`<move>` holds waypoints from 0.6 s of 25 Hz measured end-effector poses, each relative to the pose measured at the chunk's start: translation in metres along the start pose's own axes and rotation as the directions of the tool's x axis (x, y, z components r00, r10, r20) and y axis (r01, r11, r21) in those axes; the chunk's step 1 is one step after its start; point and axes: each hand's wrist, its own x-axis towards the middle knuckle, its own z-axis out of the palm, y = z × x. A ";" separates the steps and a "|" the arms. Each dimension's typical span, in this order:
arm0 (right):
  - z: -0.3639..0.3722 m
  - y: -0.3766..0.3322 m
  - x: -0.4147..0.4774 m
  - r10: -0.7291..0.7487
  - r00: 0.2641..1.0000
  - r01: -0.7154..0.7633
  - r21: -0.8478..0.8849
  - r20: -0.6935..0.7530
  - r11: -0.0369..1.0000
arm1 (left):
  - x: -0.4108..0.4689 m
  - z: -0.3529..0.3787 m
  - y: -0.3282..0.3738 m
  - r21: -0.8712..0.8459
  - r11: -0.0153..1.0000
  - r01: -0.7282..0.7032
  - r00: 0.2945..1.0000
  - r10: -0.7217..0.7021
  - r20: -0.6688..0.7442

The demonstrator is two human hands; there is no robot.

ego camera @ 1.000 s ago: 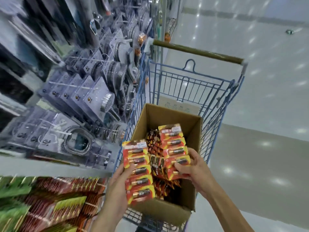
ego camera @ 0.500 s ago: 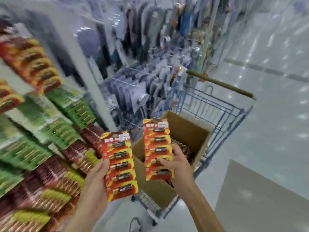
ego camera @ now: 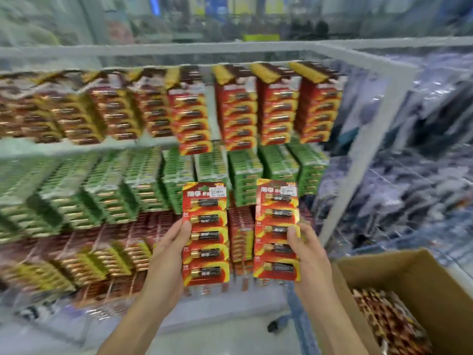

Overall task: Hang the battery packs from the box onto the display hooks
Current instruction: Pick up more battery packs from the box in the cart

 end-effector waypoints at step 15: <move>0.326 0.080 -0.039 0.187 0.943 -0.206 0.039 0.275 0.978 | 0.004 -0.297 0.155 -0.162 0.971 -0.173 0.970 0.140 -0.199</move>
